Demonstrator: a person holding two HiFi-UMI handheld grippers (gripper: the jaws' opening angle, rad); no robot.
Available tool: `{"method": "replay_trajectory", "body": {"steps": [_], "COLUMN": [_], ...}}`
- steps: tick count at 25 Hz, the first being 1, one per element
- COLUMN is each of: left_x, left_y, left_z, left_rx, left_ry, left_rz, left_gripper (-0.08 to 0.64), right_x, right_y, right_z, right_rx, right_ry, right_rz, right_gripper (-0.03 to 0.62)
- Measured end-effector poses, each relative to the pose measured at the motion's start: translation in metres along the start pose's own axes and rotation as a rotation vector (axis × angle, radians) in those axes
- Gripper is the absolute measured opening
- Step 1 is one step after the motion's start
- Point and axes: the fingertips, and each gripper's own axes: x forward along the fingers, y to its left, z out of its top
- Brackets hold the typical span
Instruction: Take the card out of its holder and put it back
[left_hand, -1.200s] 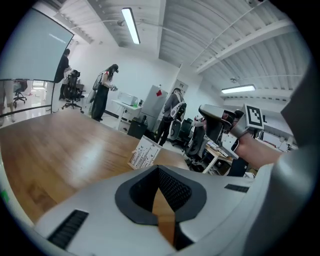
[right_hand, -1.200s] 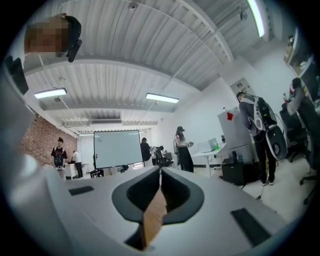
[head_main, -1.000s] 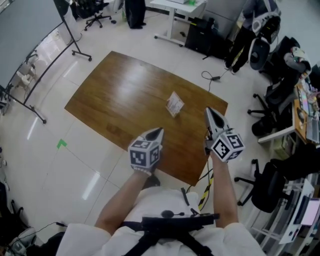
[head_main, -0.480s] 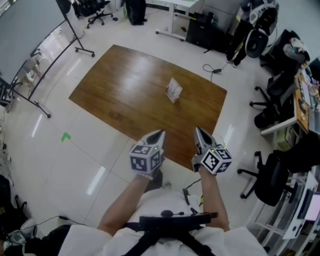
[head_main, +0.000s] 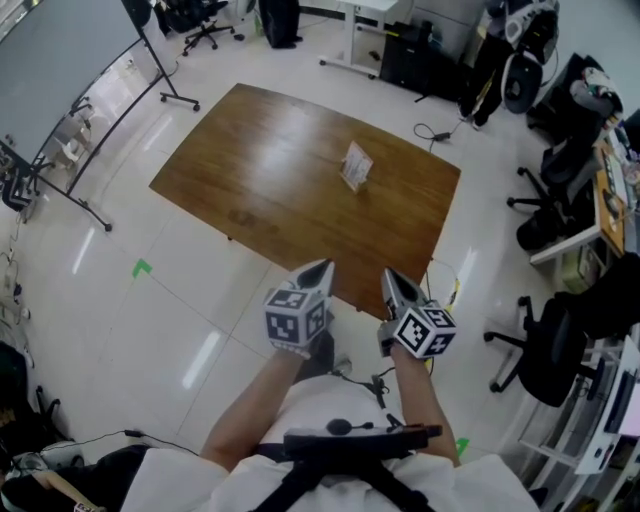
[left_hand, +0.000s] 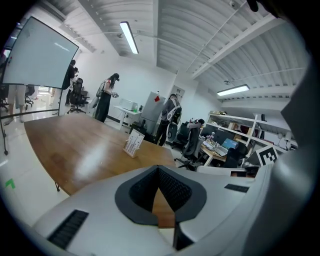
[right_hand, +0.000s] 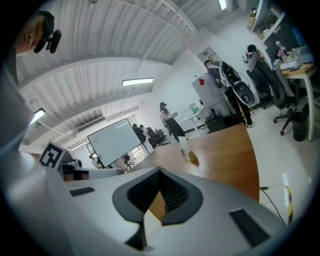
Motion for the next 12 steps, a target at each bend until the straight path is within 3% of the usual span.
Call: {"method": "replay_trajectory", "body": {"steps": [12], "left_x": [-0.008], "left_y": [-0.018], "left_z": [0.008], "left_rx": [0.019], "left_ry": [-0.034], "left_rz": [-0.015], "left_gripper": [-0.005], "right_x": [-0.019], "right_y": [0.005], "right_z": [0.015], "right_rx": [-0.029], "right_ry": [-0.034], "right_rz": [-0.003], "right_gripper": [-0.002]}}
